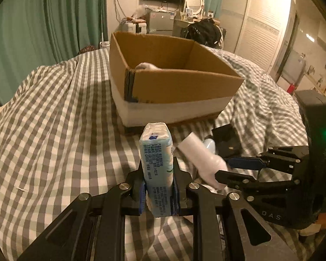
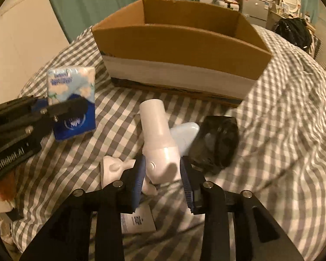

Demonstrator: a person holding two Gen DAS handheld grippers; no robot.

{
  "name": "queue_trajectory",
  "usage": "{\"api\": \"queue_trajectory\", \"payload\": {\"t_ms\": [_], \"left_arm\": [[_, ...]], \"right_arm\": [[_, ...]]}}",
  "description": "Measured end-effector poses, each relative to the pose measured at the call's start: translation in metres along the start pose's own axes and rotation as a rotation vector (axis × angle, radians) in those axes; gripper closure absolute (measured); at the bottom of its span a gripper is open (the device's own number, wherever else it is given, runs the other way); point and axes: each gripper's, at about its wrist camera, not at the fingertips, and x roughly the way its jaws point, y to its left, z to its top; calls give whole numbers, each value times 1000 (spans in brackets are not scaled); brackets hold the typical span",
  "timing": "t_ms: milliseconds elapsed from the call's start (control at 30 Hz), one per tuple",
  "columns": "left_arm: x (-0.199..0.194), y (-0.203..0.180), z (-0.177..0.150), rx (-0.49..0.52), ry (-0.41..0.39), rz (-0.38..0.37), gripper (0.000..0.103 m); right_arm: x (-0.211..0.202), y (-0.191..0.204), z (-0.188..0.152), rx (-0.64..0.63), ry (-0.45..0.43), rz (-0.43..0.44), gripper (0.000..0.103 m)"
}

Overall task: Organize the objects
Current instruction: 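Carry the tissue pack and white bottle into the box and release both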

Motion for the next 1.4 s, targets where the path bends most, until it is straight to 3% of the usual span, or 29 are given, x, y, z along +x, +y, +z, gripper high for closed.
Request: {"api": "queue_trajectory", "payload": {"t_ms": [233, 433, 667, 900, 1100, 1267, 1400], "left_arm": [[1, 3, -3, -14, 7, -5, 84], [-7, 5, -4, -23, -4, 2, 84], [-45, -6, 16, 2, -88, -37, 84], [-71, -29, 73, 78, -213, -68, 84], [-43, -26, 133, 67, -217, -62, 84], [2, -15, 167, 52, -178, -20, 84], [39, -8, 174, 48, -150, 14, 84]], "right_arm": [[30, -3, 10, 10, 74, 8, 57], [42, -6, 9, 32, 101, 6, 58], [-33, -1, 13, 21, -101, 39, 58], [-115, 1, 73, -23, -322, -29, 58], [-128, -15, 114, 20, -404, -50, 58], [-105, -30, 142, 39, -398, -49, 58], [-69, -52, 160, 74, -369, -52, 58]]}}
